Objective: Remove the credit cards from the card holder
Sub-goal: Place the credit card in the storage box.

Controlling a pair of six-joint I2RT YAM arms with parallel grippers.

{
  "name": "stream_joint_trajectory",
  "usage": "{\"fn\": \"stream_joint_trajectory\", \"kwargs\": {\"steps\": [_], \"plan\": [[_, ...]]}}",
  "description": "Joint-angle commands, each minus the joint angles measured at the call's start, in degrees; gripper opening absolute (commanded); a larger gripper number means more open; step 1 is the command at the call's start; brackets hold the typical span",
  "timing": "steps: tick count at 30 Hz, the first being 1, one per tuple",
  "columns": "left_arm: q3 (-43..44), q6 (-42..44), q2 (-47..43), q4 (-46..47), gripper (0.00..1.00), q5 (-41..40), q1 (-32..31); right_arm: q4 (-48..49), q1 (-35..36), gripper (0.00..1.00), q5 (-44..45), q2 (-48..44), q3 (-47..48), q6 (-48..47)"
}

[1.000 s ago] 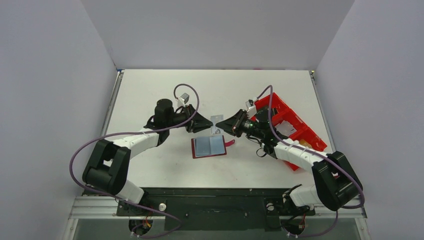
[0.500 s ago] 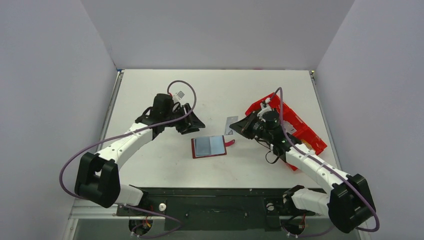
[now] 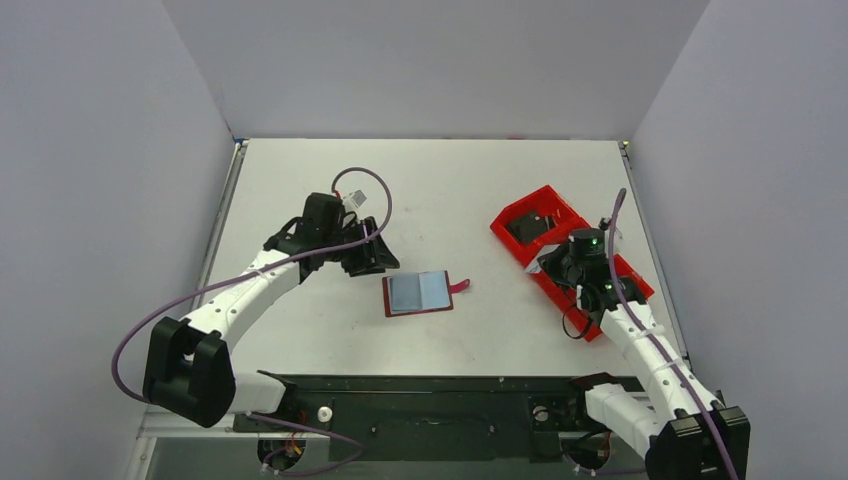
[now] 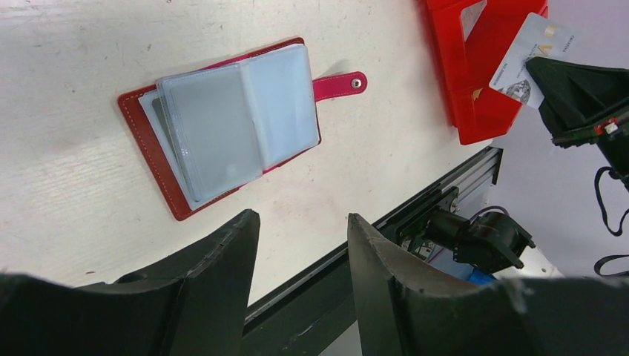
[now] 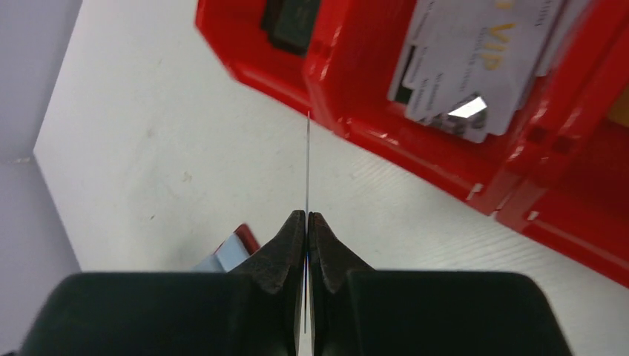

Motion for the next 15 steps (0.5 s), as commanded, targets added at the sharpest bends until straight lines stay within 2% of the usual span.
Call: {"fn": "stream_joint_trajectory", "kwargs": {"steps": [1, 8, 15], "plan": [[1.43, 2.68, -2.29, -0.87, 0.45, -0.37, -0.04, -4.12, -4.85, 0.00, 4.96, -0.35, 2.30, -2.32], [1.92, 4.10, -2.79, -2.29, 0.45, -0.79, -0.04, -2.69, -11.68, 0.00, 7.29, 2.52, 3.02, -4.06], [1.83, 4.22, -3.33, -3.00, 0.45, -1.44, 0.00, 4.25, -17.08, 0.00, 4.06, 7.51, 2.17, -4.88]]}}
